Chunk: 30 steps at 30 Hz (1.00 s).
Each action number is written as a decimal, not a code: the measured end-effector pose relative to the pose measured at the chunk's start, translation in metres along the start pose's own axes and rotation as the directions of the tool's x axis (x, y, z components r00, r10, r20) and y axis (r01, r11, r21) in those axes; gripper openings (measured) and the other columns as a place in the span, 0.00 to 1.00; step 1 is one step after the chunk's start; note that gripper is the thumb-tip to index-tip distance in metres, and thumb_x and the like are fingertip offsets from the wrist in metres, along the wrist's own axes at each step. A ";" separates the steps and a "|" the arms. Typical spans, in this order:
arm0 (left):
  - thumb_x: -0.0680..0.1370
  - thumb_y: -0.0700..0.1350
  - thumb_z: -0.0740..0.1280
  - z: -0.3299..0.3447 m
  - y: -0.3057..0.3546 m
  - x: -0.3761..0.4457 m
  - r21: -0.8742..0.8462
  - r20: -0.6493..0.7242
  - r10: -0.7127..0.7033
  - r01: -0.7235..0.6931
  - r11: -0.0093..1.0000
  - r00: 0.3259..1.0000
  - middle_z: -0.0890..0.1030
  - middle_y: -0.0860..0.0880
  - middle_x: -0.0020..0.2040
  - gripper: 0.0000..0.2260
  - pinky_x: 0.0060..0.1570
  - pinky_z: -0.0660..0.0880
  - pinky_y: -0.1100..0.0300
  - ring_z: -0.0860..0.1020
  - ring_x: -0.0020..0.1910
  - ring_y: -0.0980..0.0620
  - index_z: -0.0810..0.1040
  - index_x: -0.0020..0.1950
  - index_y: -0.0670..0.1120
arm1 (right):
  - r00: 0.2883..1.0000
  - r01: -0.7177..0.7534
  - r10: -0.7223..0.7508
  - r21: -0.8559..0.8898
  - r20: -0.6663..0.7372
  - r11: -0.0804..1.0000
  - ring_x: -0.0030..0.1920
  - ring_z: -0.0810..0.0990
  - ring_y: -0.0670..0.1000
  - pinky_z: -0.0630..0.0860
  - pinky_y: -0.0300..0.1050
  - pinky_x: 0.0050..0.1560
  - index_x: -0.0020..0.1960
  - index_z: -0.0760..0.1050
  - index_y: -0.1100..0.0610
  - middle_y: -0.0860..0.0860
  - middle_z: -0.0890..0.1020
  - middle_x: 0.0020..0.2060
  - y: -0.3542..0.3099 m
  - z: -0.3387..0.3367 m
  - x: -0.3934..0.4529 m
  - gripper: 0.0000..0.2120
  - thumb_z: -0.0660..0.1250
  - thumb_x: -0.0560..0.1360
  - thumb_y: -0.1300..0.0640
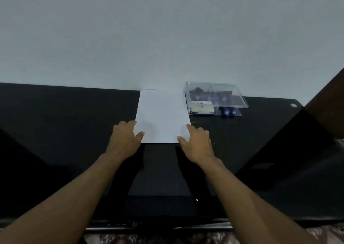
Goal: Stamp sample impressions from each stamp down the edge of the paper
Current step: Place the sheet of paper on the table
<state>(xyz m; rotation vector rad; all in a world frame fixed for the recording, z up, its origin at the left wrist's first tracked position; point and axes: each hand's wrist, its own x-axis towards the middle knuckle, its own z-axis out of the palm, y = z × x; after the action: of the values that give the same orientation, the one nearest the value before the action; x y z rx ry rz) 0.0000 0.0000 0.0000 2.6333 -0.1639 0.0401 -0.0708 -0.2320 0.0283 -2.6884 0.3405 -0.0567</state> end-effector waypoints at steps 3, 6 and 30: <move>0.79 0.54 0.68 0.009 0.001 0.017 -0.004 -0.054 -0.048 0.048 0.999 0.997 0.78 0.41 0.57 0.23 0.58 0.72 0.49 0.73 0.59 0.41 0.75 0.69 0.43 | 0.998 -0.048 0.047 -0.027 -0.037 0.998 0.62 0.67 0.59 0.70 0.53 0.60 0.72 0.67 0.53 0.58 0.72 0.62 -0.003 0.006 0.016 0.26 0.61 0.79 0.41; 0.76 0.50 0.72 0.012 0.013 0.026 -0.081 -0.073 -0.146 0.140 0.987 0.987 0.78 0.42 0.51 0.14 0.50 0.76 0.50 0.76 0.52 0.42 0.79 0.56 0.43 | 0.994 -0.098 0.098 -0.007 -0.039 0.995 0.62 0.68 0.59 0.70 0.53 0.60 0.70 0.69 0.54 0.59 0.72 0.62 -0.010 0.010 0.027 0.24 0.63 0.78 0.42; 0.73 0.33 0.64 0.002 0.044 0.034 -0.547 0.076 -0.396 0.370 0.751 0.915 0.76 0.46 0.62 0.21 0.51 0.81 0.52 0.80 0.54 0.45 0.78 0.64 0.48 | 0.943 -0.327 0.332 0.213 0.011 0.921 0.61 0.72 0.59 0.73 0.48 0.53 0.62 0.76 0.53 0.58 0.73 0.62 -0.018 0.009 0.057 0.18 0.73 0.73 0.57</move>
<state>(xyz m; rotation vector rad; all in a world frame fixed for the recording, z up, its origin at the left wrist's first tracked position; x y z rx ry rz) 0.0278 -0.0430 0.0216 2.0296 0.3437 -0.0787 -0.0110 -0.2264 0.0274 -2.3873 0.7480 -0.0250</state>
